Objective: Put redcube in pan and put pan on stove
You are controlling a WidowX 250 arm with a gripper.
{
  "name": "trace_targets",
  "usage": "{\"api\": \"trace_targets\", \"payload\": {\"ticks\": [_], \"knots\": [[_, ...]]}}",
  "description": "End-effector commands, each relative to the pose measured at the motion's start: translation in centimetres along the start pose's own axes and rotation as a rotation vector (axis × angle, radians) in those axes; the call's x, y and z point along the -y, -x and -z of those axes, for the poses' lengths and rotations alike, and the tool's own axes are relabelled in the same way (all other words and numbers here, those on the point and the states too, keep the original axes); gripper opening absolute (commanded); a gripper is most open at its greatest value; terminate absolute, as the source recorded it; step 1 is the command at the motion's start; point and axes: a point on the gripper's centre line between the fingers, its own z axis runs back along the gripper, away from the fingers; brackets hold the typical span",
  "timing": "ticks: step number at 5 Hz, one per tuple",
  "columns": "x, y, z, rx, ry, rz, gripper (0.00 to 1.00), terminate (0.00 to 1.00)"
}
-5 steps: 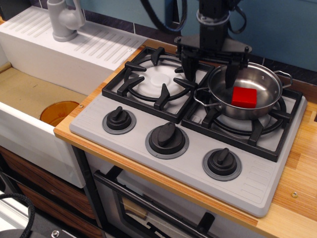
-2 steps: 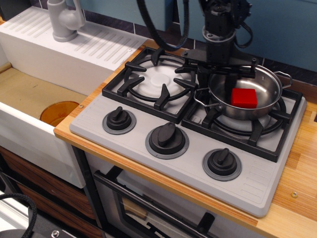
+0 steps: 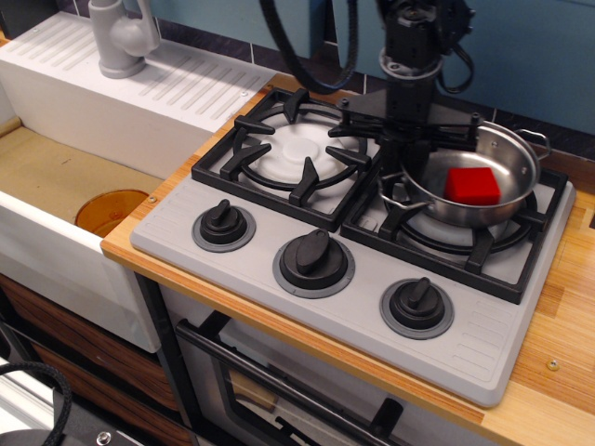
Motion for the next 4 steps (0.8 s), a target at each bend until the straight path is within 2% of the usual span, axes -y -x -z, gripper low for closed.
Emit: {"api": "trace_targets", "payload": {"ticks": [1,2,3,4], "knots": [[2.6,-0.4,-5.6,0.028,-0.04,0.028,0.0,0.0],[3.4,-0.4,-8.3,0.009,-0.078,0.031,0.0,0.0],[2.8,-1.3,-10.3,-0.007,-0.104,0.056,0.0,0.0],[0.7,-2.4,-11.2,-0.016,-0.109,0.084,0.0,0.0]]}}
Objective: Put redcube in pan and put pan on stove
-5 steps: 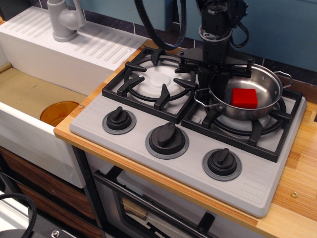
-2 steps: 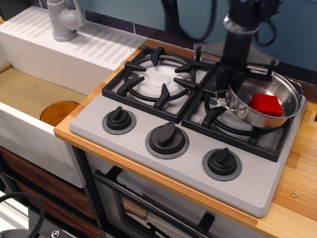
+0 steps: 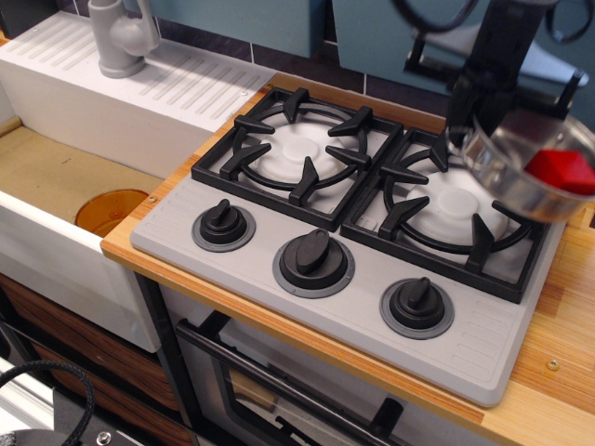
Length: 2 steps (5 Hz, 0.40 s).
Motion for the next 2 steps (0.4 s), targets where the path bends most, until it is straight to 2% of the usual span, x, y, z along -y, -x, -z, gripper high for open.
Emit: {"api": "trace_targets", "payload": {"ticks": [1,2], "knots": [[-5.1,-2.7,-4.0,0.072,0.04,0.025,0.0,0.0],[-7.6,-3.1,-3.9,0.072,0.041,0.036,0.0,0.0]]}}
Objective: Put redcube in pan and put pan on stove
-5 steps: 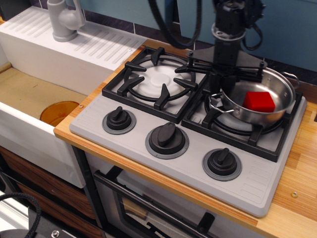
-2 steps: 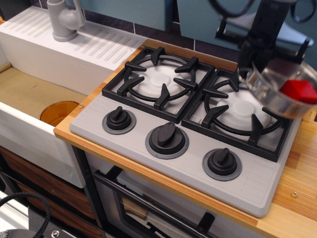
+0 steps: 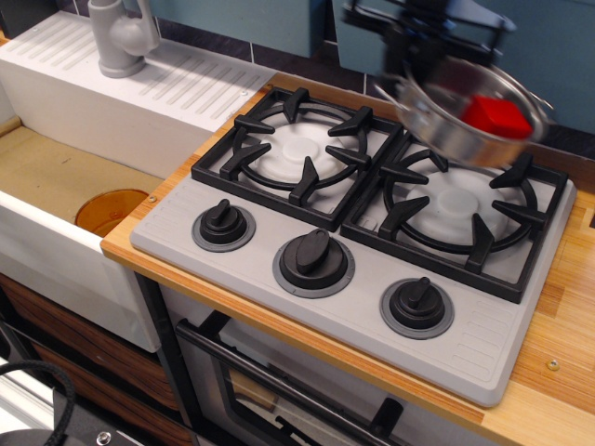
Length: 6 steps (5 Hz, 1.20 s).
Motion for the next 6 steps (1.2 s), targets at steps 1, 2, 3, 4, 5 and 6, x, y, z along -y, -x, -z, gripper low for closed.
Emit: {"api": "trace_targets", "payload": {"ticks": [1,2,3,4,5,6], "knots": [[-4.6,-1.8,-2.8,0.112,0.019,0.012,0.0,0.0],[-6.2,-2.2,-1.3,0.119,0.034,0.022,0.0,0.0],[-7.5,-2.6,0.4,0.135,0.047,0.035,0.0,0.0],[-8.8,-2.7,2.2,0.151,0.065,0.043,0.0,0.0],[-9.8,-2.7,3.9,0.17,0.082,0.043,0.0,0.0],[-11.0,-2.4,5.3,0.174,0.095,0.041,0.0,0.0]]}}
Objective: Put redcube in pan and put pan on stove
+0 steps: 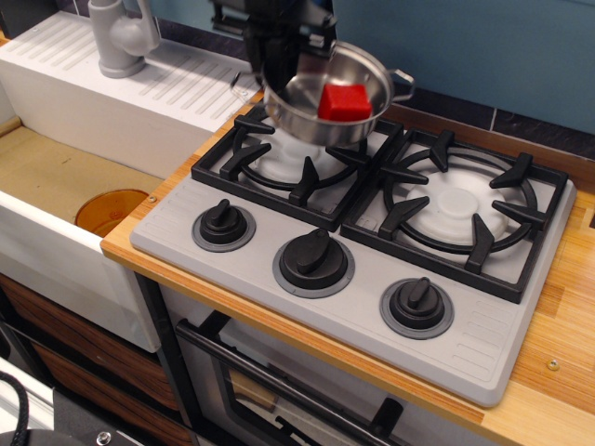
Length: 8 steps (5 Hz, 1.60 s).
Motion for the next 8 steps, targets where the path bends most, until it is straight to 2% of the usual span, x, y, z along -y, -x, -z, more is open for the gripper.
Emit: {"api": "trace_targets", "payload": {"ticks": [1,2,3,4,5,7,8], "knots": [[-1.4,-0.2,1.5,0.071,0.014,-0.009,0.0,0.0],[-1.4,0.5,2.9,0.09,0.028,-0.019,1.0,0.0],[-0.8,1.2,3.0,0.082,0.033,-0.035,1.0,0.0],[-0.1,1.5,1.3,0.072,0.023,-0.041,1.0,0.0],[0.4,1.1,-1.3,0.062,-0.013,-0.044,1.0,0.0],[1.3,-1.0,-6.5,0.01,-0.057,-0.021,1.0,0.0],[2.5,-1.2,-7.0,0.012,-0.065,-0.014,1.0,0.0]]}}
